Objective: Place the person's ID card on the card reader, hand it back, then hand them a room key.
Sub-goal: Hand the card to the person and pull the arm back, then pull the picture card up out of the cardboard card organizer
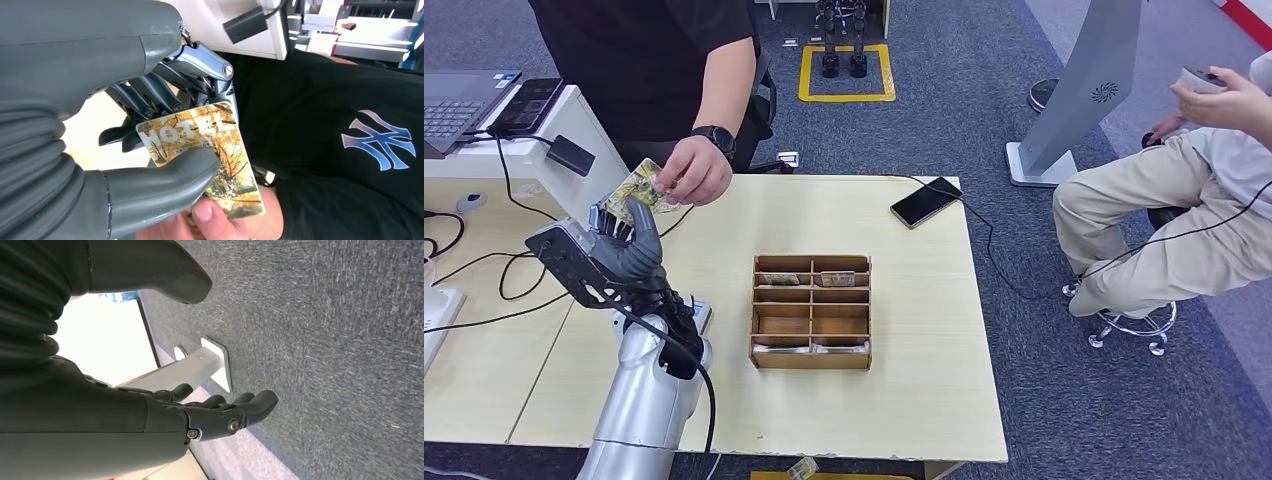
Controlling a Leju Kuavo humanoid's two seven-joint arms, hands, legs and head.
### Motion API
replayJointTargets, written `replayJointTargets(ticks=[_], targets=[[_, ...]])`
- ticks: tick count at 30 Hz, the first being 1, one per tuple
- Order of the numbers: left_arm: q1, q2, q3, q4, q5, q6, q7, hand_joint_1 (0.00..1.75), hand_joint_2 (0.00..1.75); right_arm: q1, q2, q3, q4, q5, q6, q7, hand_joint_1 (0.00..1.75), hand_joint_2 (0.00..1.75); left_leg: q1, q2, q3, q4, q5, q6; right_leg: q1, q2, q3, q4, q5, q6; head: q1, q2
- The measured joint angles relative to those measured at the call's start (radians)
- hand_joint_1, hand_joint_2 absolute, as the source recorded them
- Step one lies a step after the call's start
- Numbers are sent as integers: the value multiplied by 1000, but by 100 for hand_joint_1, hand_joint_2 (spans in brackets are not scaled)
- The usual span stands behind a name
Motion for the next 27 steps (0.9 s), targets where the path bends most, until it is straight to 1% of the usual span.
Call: replayJointTargets(ticks=[1,2,3,5,6,7,9,11,13,16,18,20,24,27], targets=[[-18,4,0,16,1,6,3,175,175,-3,0,2,0,2,1,3,0,175,0,0,0,0,0,0,0,0,0,0,0,0,0,0],[-36,9,0,35,0,10,9,171,175,-5,0,4,0,4,2,5,0,175,0,0,0,0,0,0,0,0,0,0,0,0,0,0],[-55,14,0,55,-3,12,19,134,175,-8,0,7,0,5,4,7,0,175,0,0,0,0,0,0,0,0,0,0,1,0,0,0],[-91,25,0,103,-19,9,44,46,175,-13,0,13,0,5,9,9,0,175,0,0,0,0,0,0,0,0,0,0,1,0,0,0],[-106,31,0,128,-33,2,57,7,175,-14,0,14,0,5,12,9,0,175,0,1,0,0,0,0,0,0,0,0,1,0,0,0],[-120,37,-1,154,-51,-10,70,0,175,-16,0,15,0,4,15,8,0,175,0,1,0,0,0,0,0,1,0,0,1,0,0,0],[-137,49,-6,200,-94,-42,94,0,175,-17,0,16,0,3,17,5,0,175,0,1,0,0,0,0,0,1,0,0,1,0,0,0],[-142,59,-16,232,-142,-59,103,0,87,-17,0,17,0,0,18,2,0,175,0,2,0,0,0,0,0,2,0,0,1,0,0,0],[-139,63,-22,244,-182,-49,93,0,0,-17,0,17,0,-2,18,2,0,175,0,3,0,0,0,0,0,3,-1,0,1,-1,0,0],[-125,66,-25,240,-229,-27,61,0,0,-16,0,17,0,-6,16,1,0,175,0,3,0,0,0,0,0,3,-1,0,1,-1,0,0],[-99,67,-26,211,-251,-23,34,0,87,-14,0,17,0,-11,15,-2,0,175,0,3,0,0,0,0,0,4,-1,0,1,-1,0,0],[-57,68,-31,154,-266,-39,6,0,175,-9,0,17,0,-16,15,-8,0,175,0,4,0,0,0,0,0,4,-1,0,0,-1,0,0],[43,76,-70,6,-284,-136,-38,0,175,0,-1,17,0,-23,16,-22,0,175,0,4,-1,0,-1,1,0,4,-2,0,0,0,0,0],[101,89,-102,-77,-288,-202,-66,0,175,3,-1,17,0,-23,21,-30,0,175,0,4,-1,0,-1,1,0,4,-2,0,0,0,0,0]])
